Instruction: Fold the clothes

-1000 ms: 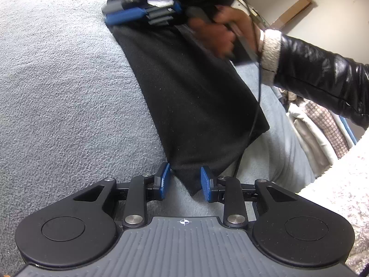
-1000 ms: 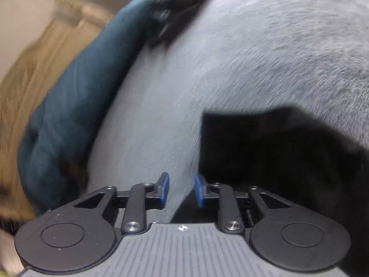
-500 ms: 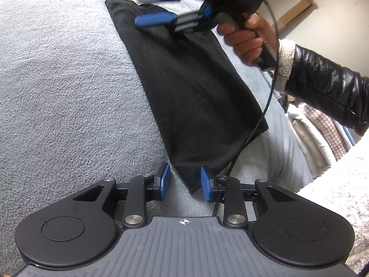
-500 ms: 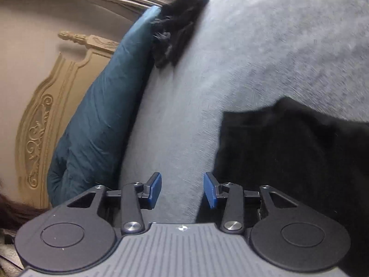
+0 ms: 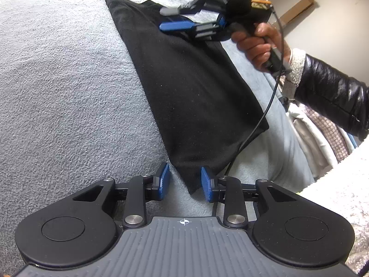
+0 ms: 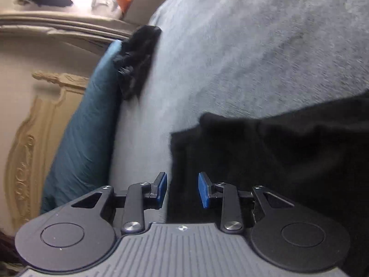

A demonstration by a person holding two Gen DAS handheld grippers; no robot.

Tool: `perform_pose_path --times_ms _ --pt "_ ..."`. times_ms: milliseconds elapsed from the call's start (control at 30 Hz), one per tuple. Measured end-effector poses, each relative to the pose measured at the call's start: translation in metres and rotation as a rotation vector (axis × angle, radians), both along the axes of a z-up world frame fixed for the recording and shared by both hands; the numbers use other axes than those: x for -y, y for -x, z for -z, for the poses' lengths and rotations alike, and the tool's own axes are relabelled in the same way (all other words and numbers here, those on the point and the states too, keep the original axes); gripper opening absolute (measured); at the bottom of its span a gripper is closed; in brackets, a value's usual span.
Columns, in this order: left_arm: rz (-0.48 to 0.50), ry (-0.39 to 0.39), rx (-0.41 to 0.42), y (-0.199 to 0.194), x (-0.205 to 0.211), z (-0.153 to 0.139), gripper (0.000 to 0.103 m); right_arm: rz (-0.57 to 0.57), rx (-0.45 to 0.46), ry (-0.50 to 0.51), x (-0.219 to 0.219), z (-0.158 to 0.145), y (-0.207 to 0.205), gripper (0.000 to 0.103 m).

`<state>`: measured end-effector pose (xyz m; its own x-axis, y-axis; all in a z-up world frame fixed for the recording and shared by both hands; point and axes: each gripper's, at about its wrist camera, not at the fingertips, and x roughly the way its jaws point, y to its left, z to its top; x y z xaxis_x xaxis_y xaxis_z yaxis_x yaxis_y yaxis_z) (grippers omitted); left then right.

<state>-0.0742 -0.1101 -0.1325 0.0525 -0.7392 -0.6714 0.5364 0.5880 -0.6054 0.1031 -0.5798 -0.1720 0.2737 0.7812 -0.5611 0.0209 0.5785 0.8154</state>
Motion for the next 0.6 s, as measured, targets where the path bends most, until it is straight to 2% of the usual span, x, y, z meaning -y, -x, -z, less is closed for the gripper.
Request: perform_pose_path --times_ms 67,167,200,267,300,433,467,500,600 --pt "-0.001 0.0 -0.001 0.0 0.001 0.001 0.031 0.09 -0.007 -0.027 0.011 0.009 -0.003 0.025" --pt "-0.011 -0.003 -0.005 0.0 0.002 0.0 0.031 0.33 0.073 -0.019 0.034 -0.001 -0.008 0.024" --pt "-0.015 -0.005 -0.004 0.002 0.002 -0.001 0.031 0.373 0.093 -0.018 0.041 -0.006 -0.007 0.024" --pt "-0.02 -0.008 0.0 0.005 0.002 -0.003 0.031 0.382 0.094 -0.066 0.048 -0.011 -0.004 0.025" --pt "-0.021 -0.009 0.001 0.006 0.002 -0.004 0.031 0.349 0.087 -0.082 0.047 -0.012 0.0 0.026" --pt "-0.022 -0.015 0.002 0.009 0.005 -0.008 0.031 0.198 0.054 -0.032 0.032 -0.008 0.012 0.026" --pt "-0.021 -0.015 0.002 0.01 0.005 -0.009 0.031 0.23 0.05 0.012 0.033 -0.006 0.014 0.026" --pt "-0.024 -0.016 0.002 0.011 0.005 -0.011 0.031 0.292 0.052 0.034 0.04 -0.003 0.016 0.021" --pt "-0.037 -0.023 0.005 0.015 0.01 -0.014 0.031 0.557 0.102 0.074 0.069 -0.015 0.033 0.023"
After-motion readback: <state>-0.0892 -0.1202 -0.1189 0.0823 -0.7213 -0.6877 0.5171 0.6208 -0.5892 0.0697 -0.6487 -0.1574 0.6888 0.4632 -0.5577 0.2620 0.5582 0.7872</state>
